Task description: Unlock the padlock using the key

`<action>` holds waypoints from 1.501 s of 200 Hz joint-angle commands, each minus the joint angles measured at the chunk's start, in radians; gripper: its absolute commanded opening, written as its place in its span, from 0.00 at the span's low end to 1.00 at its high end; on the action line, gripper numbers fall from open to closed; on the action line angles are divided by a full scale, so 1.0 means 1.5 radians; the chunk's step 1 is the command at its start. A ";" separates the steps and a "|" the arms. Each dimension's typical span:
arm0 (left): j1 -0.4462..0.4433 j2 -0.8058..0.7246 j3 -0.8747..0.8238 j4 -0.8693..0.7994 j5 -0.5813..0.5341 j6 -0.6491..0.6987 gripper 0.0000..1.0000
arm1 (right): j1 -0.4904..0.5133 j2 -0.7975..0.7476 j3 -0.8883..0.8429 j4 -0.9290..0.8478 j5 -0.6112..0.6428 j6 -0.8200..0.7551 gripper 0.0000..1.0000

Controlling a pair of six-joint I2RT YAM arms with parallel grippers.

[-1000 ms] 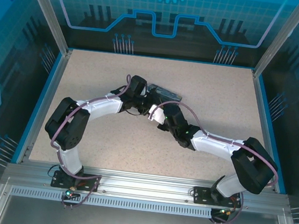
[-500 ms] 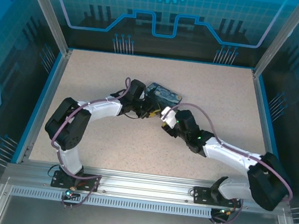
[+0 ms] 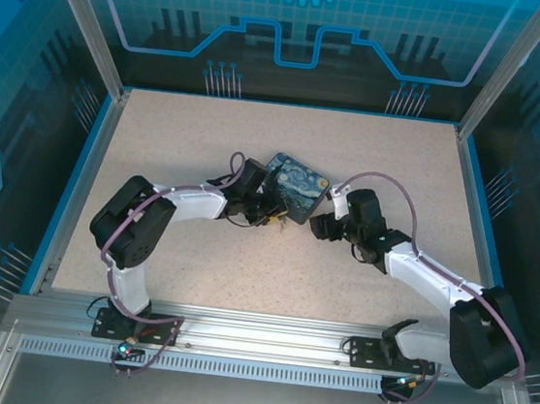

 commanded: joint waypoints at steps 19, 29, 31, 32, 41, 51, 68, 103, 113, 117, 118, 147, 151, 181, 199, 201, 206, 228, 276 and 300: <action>-0.004 -0.046 -0.037 -0.004 -0.037 0.041 0.39 | -0.038 0.011 0.005 -0.003 -0.044 0.084 0.72; -0.004 -0.069 -0.045 -0.019 -0.046 0.052 0.43 | -0.045 0.012 0.008 -0.003 -0.050 0.091 0.73; -0.004 -0.074 -0.047 -0.022 -0.048 0.055 0.44 | -0.047 0.012 0.009 -0.004 -0.052 0.092 0.73; -0.004 -0.075 -0.048 -0.023 -0.048 0.055 0.45 | -0.047 0.011 0.009 -0.003 -0.052 0.092 0.73; -0.003 -0.097 -0.056 -0.039 -0.058 0.064 0.50 | -0.052 0.011 0.010 -0.002 -0.056 0.094 0.74; -0.004 -0.123 -0.065 -0.056 -0.071 0.074 0.55 | -0.057 0.011 0.011 0.000 -0.059 0.098 0.75; 0.002 -0.171 -0.078 -0.086 -0.094 0.096 0.59 | -0.070 0.011 0.008 0.014 -0.079 0.113 0.79; 0.078 -0.254 -0.076 -0.130 -0.123 0.176 0.71 | -0.127 0.048 0.000 0.108 -0.217 0.212 0.97; 0.112 -0.260 -0.064 -0.132 -0.116 0.201 0.74 | -0.133 0.075 0.014 0.123 -0.245 0.240 1.00; 0.123 -0.259 -0.056 -0.133 -0.111 0.211 0.76 | -0.135 0.087 0.022 0.125 -0.254 0.247 1.00; 0.125 -0.258 -0.055 -0.133 -0.110 0.214 0.77 | -0.136 0.090 0.025 0.125 -0.256 0.249 1.00; 0.204 -0.186 0.022 -0.111 -0.034 0.274 0.82 | -0.138 0.173 0.095 0.114 -0.267 0.275 1.00; 0.211 -0.170 0.034 -0.108 -0.021 0.277 0.82 | -0.139 0.183 0.103 0.110 -0.261 0.278 1.00; 0.220 -0.040 0.138 -0.090 0.036 0.313 0.82 | -0.148 0.258 0.154 0.128 -0.288 0.314 1.00; 0.217 0.047 0.201 -0.083 0.100 0.316 0.82 | -0.146 0.301 0.199 0.124 -0.302 0.317 1.00; 0.217 0.056 0.209 -0.085 0.105 0.318 0.82 | -0.146 0.304 0.204 0.121 -0.303 0.315 1.00; 0.213 0.077 0.227 -0.092 0.118 0.323 0.82 | -0.146 0.315 0.216 0.113 -0.304 0.314 1.00; 0.194 0.131 0.274 -0.110 0.140 0.352 0.81 | -0.146 0.353 0.267 0.093 -0.315 0.299 1.00; 0.174 0.090 0.227 -0.087 0.144 0.369 0.72 | -0.145 0.448 0.403 0.041 -0.381 0.223 1.00; 0.172 0.045 0.170 -0.069 0.130 0.353 0.71 | -0.148 0.478 0.455 0.013 -0.369 0.191 1.00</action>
